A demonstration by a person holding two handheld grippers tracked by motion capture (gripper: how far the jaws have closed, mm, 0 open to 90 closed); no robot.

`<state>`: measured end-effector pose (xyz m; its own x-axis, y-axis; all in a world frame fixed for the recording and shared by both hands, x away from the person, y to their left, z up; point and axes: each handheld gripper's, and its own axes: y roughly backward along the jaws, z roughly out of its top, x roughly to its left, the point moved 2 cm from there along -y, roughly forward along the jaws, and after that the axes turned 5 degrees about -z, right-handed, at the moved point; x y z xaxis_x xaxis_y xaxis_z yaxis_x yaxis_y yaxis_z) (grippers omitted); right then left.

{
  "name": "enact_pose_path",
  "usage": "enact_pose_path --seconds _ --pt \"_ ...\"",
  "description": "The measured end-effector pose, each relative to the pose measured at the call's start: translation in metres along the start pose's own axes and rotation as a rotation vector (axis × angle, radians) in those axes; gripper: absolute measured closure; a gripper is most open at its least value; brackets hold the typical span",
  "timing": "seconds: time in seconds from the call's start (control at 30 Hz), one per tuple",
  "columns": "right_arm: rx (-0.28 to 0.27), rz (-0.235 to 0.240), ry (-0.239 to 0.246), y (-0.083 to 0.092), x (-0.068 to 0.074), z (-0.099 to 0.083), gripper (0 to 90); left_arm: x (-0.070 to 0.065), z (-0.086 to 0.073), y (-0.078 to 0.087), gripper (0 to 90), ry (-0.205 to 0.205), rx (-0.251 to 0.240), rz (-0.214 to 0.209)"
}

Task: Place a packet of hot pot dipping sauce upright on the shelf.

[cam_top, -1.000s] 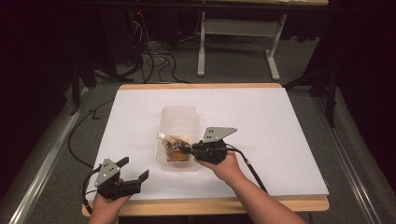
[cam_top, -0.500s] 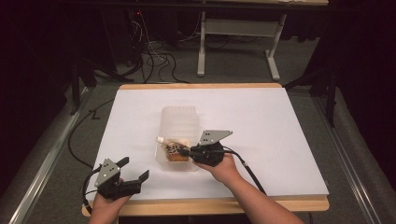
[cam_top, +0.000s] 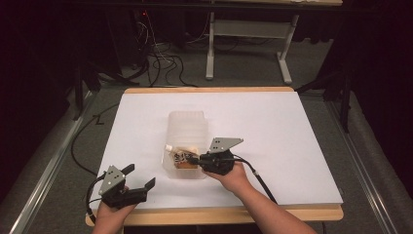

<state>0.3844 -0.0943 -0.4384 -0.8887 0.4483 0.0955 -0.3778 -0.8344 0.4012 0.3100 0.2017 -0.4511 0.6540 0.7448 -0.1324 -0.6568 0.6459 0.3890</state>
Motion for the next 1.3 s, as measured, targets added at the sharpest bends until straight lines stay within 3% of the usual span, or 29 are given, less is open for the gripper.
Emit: enact_pose_path --seconds 0.17,0.37,0.4,0.47,0.57,0.6,0.8,1.2,1.3 --pt "-0.007 0.0 -0.018 0.001 0.0 0.002 85.3 0.001 0.0 0.0 10.5 0.001 0.002 -0.001" --pt "-0.024 -0.008 -0.042 0.005 0.0 0.007 64.7 0.001 -0.001 -0.001 10.5 0.004 0.006 -0.001" --pt "-0.024 -0.008 -0.042 0.005 0.0 0.007 64.7 0.001 -0.001 -0.001 10.5 0.004 0.006 -0.001" --pt "-0.023 -0.016 -0.039 0.006 0.001 0.009 47.3 0.001 -0.001 -0.001 10.5 0.002 0.007 0.0" --pt "-0.023 -0.021 -0.049 0.007 0.001 0.01 30.6 0.002 -0.001 -0.002 10.5 0.002 0.009 0.001" --pt "-0.032 -0.047 -0.048 0.008 0.001 0.01 25.2 0.002 -0.001 -0.002 10.5 0.002 0.011 0.001" --pt "-0.053 -0.086 -0.034 0.02 0.002 0.012 17.1 0.001 -0.002 -0.002 10.5 0.0 0.018 0.001" --pt "-0.084 -0.176 -0.054 0.058 -0.011 0.002 14.8 0.001 -0.004 -0.006 10.5 0.001 0.039 0.012" --pt "-0.096 -0.229 -0.065 0.075 -0.018 -0.007 14.6 0.002 -0.004 -0.006 10.5 0.005 0.038 0.017"
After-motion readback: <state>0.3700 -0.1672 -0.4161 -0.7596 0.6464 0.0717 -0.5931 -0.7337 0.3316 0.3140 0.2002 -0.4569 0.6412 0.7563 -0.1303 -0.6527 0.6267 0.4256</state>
